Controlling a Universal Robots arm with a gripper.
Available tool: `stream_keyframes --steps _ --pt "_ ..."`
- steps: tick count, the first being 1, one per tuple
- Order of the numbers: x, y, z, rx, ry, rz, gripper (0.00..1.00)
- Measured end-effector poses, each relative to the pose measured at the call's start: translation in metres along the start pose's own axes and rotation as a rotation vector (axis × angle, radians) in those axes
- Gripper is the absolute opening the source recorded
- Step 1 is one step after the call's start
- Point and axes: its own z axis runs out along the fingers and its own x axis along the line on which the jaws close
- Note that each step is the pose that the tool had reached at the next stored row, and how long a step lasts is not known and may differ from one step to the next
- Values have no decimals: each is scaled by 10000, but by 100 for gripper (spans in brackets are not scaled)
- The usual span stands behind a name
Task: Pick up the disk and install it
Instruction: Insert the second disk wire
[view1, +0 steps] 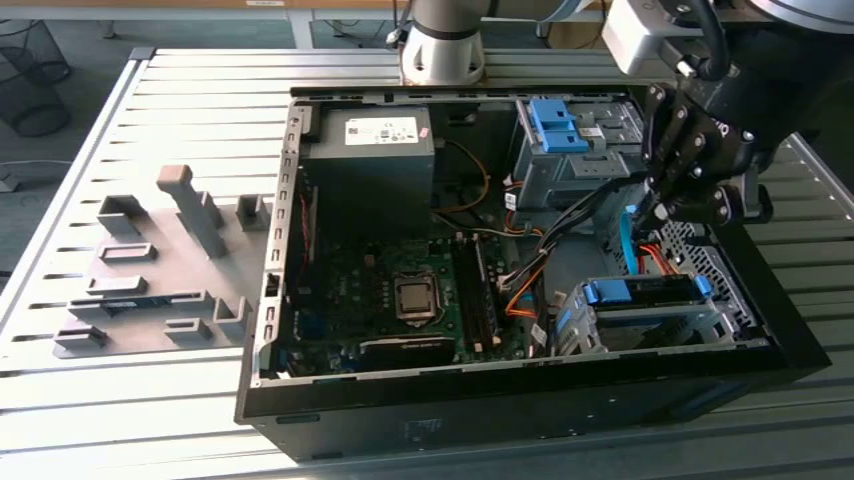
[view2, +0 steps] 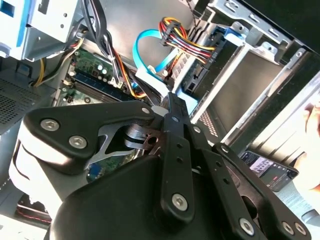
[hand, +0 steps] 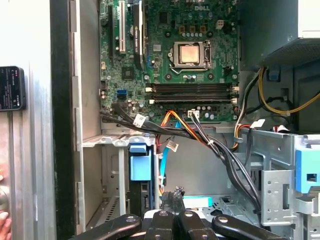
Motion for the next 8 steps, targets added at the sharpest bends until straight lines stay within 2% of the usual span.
stream_keyframes --steps 5,6,8 --pt "-9 0 5 9 1 0 11" --pt "-10 1 7 13 2 0 18" --pt "-9 1 13 23 6 -2 18"
